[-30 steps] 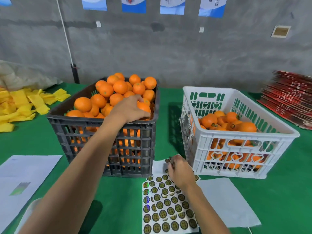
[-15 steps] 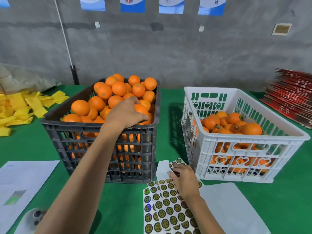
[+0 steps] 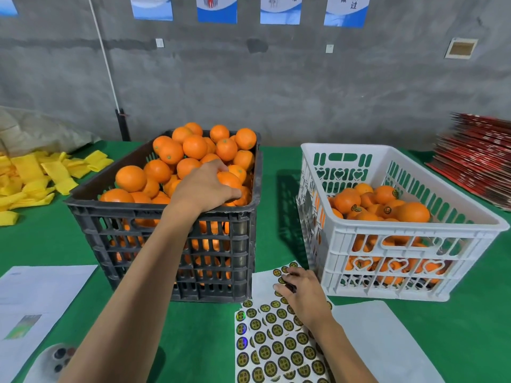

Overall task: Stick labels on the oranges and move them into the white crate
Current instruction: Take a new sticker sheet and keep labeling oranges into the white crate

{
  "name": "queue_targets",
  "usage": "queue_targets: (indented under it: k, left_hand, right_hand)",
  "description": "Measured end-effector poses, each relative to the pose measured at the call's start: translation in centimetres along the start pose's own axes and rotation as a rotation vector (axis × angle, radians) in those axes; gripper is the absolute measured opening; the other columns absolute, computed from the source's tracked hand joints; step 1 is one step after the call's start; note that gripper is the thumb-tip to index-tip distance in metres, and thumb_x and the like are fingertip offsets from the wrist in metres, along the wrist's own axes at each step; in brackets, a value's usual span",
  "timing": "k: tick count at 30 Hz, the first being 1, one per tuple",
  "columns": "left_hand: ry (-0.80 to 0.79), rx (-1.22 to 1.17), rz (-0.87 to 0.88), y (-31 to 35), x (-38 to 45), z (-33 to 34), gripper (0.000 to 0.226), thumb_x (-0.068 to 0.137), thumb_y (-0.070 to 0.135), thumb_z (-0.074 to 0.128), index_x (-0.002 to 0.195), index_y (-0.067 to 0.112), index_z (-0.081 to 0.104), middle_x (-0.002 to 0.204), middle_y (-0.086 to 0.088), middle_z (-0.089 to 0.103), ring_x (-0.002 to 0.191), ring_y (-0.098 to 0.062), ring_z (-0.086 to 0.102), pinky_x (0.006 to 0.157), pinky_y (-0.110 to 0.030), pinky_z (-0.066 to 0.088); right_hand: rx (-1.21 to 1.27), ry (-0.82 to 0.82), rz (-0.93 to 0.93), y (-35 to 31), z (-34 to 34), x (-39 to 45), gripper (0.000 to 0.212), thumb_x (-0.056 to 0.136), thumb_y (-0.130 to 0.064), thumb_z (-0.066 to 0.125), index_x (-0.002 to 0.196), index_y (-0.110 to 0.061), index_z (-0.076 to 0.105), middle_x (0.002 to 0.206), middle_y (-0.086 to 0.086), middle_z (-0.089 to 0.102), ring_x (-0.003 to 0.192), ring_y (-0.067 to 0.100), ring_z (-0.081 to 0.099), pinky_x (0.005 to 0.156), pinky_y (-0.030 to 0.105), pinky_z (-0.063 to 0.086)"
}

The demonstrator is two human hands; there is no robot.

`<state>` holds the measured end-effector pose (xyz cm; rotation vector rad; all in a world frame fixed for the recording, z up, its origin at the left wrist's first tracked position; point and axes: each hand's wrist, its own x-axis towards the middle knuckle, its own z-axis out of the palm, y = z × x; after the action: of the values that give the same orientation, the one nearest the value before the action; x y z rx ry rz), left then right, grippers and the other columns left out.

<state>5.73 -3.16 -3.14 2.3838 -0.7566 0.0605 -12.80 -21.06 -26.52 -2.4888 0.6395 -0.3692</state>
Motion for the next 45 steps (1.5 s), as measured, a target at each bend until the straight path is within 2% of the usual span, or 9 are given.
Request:
queue_targets:
  k: [10, 15, 22, 27, 32, 36, 40, 42, 45]
  left_hand:
    - [0.006, -0.010, 0.002, -0.1, -0.1, -0.2, 0.070, 0.071, 0.051, 0.081, 0.133, 0.036, 0.052, 0.112, 0.005, 0.057, 0.097, -0.023, 0.059, 0.079, -0.040, 0.055]
    - [0.002, -0.017, 0.003, 0.0, -0.2, -0.2, 0.069, 0.072, 0.051, 0.082, 0.132, 0.035, 0.052, 0.111, 0.004, 0.059, 0.097, -0.023, 0.060, 0.081, -0.042, 0.056]
    - [0.113, -0.090, 0.142, 0.3, -1.0, -0.2, 0.061, 0.074, 0.053, 0.077, 0.126, 0.037, 0.050, 0.090, 0.008, 0.062, 0.074, -0.013, 0.062, 0.068, -0.048, 0.058]
    - [0.203, -0.149, 0.348, 0.8, -1.2, -0.2, 0.063, 0.073, 0.054, 0.080, 0.128, 0.043, 0.052, 0.108, 0.019, 0.060, 0.088, -0.004, 0.057, 0.065, -0.016, 0.044]
    - [0.234, -0.160, 0.445, 1.2, -1.0, -0.5, 0.065, 0.075, 0.049, 0.082, 0.132, 0.044, 0.051, 0.125, 0.016, 0.062, 0.106, -0.003, 0.059, 0.083, -0.023, 0.051]
    - [0.222, -0.096, 0.427, 0.5, -0.5, -0.9, 0.074, 0.074, 0.049, 0.082, 0.140, 0.043, 0.049, 0.135, 0.013, 0.057, 0.118, -0.006, 0.055, 0.092, -0.021, 0.043]
    - [0.216, -0.031, 0.473, 2.2, -0.1, -0.7, 0.071, 0.081, 0.021, 0.077, 0.146, 0.029, 0.050, 0.144, 0.002, 0.054, 0.132, -0.017, 0.051, 0.105, -0.036, 0.047]
    - [0.155, -0.098, 0.599, 4.2, -0.1, -0.3, 0.071, 0.081, 0.002, 0.072, 0.146, 0.021, 0.050, 0.147, -0.001, 0.050, 0.138, -0.016, 0.046, 0.111, -0.036, 0.042]
    - [0.058, -0.286, 0.800, 7.2, -0.9, 0.5, 0.071, 0.078, -0.001, 0.068, 0.143, 0.021, 0.050, 0.139, 0.005, 0.051, 0.125, -0.010, 0.054, 0.104, -0.023, 0.045]
  right_hand:
    - [0.068, 0.086, 0.034, 0.2, 0.0, 0.8, 0.020, 0.098, -0.032, 0.066, 0.087, -0.024, 0.082, 0.126, -0.005, 0.066, 0.106, 0.009, 0.057, 0.097, 0.019, 0.040]
    - [-0.107, 0.183, -0.021, -0.4, 0.4, 0.3, 0.022, 0.102, -0.027, 0.058, 0.100, -0.018, 0.078, 0.114, -0.004, 0.070, 0.105, 0.016, 0.064, 0.091, 0.022, 0.047]
    - [0.164, 0.404, 0.064, -7.3, -4.9, 1.9, 0.024, 0.105, -0.029, 0.052, 0.107, -0.016, 0.071, 0.099, -0.001, 0.074, 0.081, 0.016, 0.069, 0.076, 0.034, 0.058]
    - [0.311, 0.706, -0.133, -16.4, -11.0, 5.0, 0.019, 0.104, -0.031, 0.056, 0.107, -0.020, 0.071, 0.102, -0.007, 0.069, 0.087, 0.010, 0.062, 0.073, 0.031, 0.049]
    - [0.309, 0.649, -0.241, -20.4, -13.3, 7.3, 0.020, 0.103, -0.030, 0.058, 0.108, -0.019, 0.073, 0.103, -0.006, 0.070, 0.095, 0.013, 0.062, 0.077, 0.032, 0.049]
    - [0.459, 0.454, -0.373, -19.0, -14.0, 7.3, 0.022, 0.103, -0.033, 0.060, 0.108, -0.021, 0.077, 0.102, -0.012, 0.071, 0.094, -0.003, 0.062, 0.080, 0.014, 0.046]
    - [0.506, 0.387, -0.351, -19.1, -13.5, 6.7, 0.028, 0.100, -0.049, 0.058, 0.113, -0.028, 0.070, 0.096, -0.015, 0.070, 0.090, -0.008, 0.063, 0.075, 0.008, 0.046]
    - [0.750, 0.401, -0.215, -19.5, -13.4, 6.6, 0.029, 0.091, -0.047, 0.071, 0.112, -0.029, 0.064, 0.092, -0.014, 0.074, 0.088, -0.002, 0.069, 0.071, 0.012, 0.051]
    - [1.680, 0.292, 0.053, -19.4, -14.5, 6.3, 0.032, 0.093, -0.024, 0.074, 0.116, -0.003, 0.066, 0.108, 0.011, 0.077, 0.097, 0.021, 0.075, 0.071, 0.022, 0.059]
